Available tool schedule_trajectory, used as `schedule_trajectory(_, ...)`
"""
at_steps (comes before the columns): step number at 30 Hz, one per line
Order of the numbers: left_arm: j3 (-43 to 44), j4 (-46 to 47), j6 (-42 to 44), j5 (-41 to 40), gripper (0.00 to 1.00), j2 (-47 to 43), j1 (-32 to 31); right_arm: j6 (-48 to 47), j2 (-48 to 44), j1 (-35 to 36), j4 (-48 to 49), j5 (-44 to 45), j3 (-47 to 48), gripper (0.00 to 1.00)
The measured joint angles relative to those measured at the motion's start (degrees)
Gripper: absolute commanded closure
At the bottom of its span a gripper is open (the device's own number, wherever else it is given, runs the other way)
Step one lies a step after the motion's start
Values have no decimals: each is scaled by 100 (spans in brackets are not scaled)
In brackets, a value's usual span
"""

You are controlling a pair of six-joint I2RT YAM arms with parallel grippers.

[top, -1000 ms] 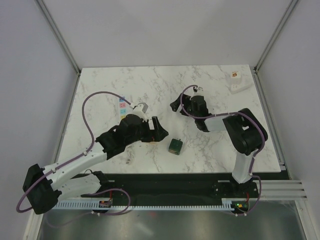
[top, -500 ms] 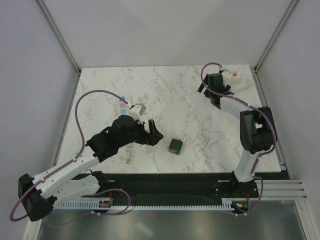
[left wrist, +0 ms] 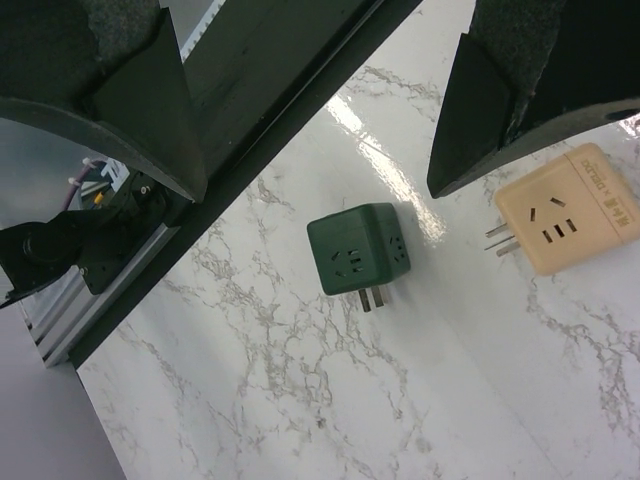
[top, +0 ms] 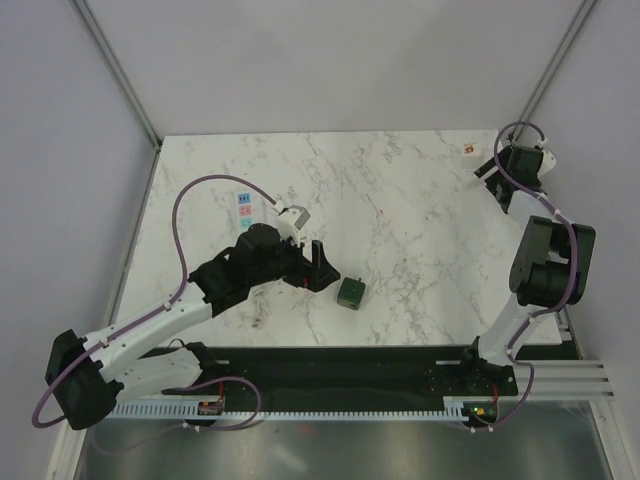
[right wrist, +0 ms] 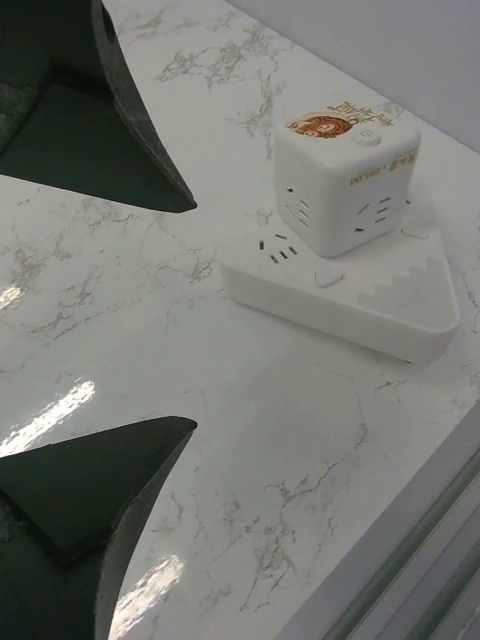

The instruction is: Pull the plug off the socket

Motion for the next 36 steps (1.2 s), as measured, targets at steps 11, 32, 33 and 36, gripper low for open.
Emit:
schedule_trajectory(11, -11, 291, 17, 428, 2, 63, 31, 879, 1545, -586, 2004, -1397, 87, 7)
schedule_trajectory(32, -11, 538, 13, 686, 3, 824, 133, 2149, 3117, -920, 3344, -2262, 1370, 39)
schedule_trajectory(33, -11, 553, 11, 715, 3, 835, 133, 2179, 3152, -920, 3370, -2277, 1386, 41)
schedule_trajectory(36, -11, 557, 11, 776, 3, 848, 133, 2293, 3226, -922, 3436, -2304, 1399, 53)
